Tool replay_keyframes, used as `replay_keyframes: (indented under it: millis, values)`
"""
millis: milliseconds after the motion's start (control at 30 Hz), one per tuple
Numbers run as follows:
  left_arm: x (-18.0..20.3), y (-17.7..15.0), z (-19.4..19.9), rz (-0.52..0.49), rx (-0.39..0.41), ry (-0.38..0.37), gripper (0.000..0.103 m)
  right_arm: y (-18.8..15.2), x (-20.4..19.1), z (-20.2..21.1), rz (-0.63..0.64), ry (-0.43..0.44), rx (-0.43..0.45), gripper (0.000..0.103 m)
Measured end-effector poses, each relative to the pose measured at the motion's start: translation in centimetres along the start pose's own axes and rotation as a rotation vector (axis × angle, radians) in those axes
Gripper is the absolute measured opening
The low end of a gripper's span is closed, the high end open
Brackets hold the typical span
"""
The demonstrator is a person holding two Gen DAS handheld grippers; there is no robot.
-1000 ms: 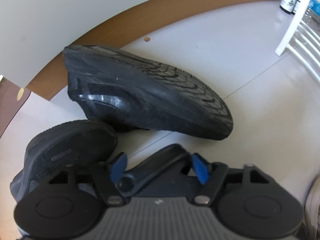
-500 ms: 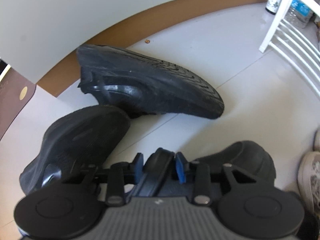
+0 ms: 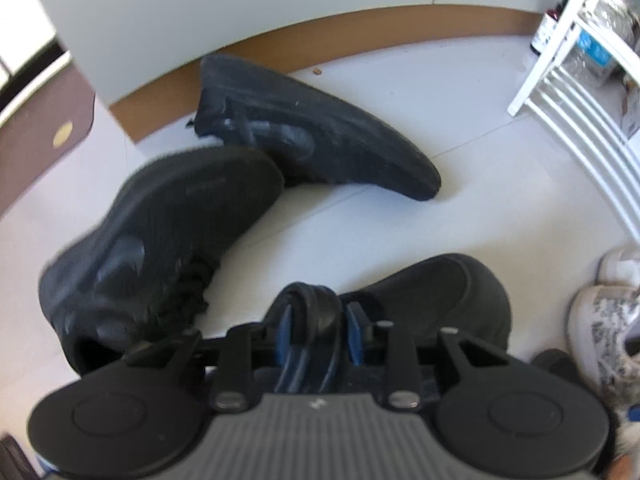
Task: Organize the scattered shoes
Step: 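Carry the clog away from the pile and lower it with the left gripper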
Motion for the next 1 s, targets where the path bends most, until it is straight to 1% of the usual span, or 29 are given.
replay_keyframes:
  millis: [67,100,200,267,333,467,533,700,800,1000]
  values:
    - [-0.8,-1.3,0.2,0.069,-0.026,-0.049,0.028,0.0,0.0,-0.1,-0.002,-0.002,-0.002,0.091]
    - [-1.1,-2.0,0.3,0.09,-0.032,-0.06,0.027,0.0,0.0,-0.2,-0.003,-0.003,-0.001,0.091]
    - [-2.0,-4.0,0.2,0.136,-0.029,-0.052,0.026,0.0,0.1,-0.2,0.0,-0.004,-0.002,0.091]
    - [-2.9,-5.2,0.1,0.191,-0.032,-0.051,0.025,-0.1,0.1,-0.3,0.002,-0.006,-0.005,0.091]
    - [-3.9,-6.5,0.0,0.246,-0.026,-0.066,0.024,-0.2,0.1,-0.4,0.005,-0.009,-0.011,0.091]
    - [-4.7,-8.3,0.7,0.297,-0.015,-0.073,0.023,-0.4,0.0,-0.6,0.006,-0.013,-0.02,0.091]
    - [-5.1,-9.2,1.1,0.346,-0.017,-0.093,0.021,-0.5,-0.1,-0.7,0.008,-0.015,-0.021,0.091]
    - [-5.6,-10.8,2.2,0.395,-0.011,-0.105,0.018,-0.5,-0.6,-1.0,0.016,-0.008,-0.018,0.091]
    - [-6.0,-12.4,2.6,0.404,-0.02,-0.089,0.018,-0.6,-0.9,-1.1,0.023,-0.003,-0.021,0.091]
    - [-6.6,-15.4,3.4,0.441,-0.034,-0.095,0.018,-0.8,-1.7,-1.3,0.034,0.006,-0.026,0.091]
Point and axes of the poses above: each gripper's, at about its wrist camera, not at the fingertips, and z roughly against the way its jaws point, x to its right, y to its top, the point moved 1 cm from there along -z, roughly the way its jaws point, and after that the axes turned 5 degrees about y, right-handed, at the moved point
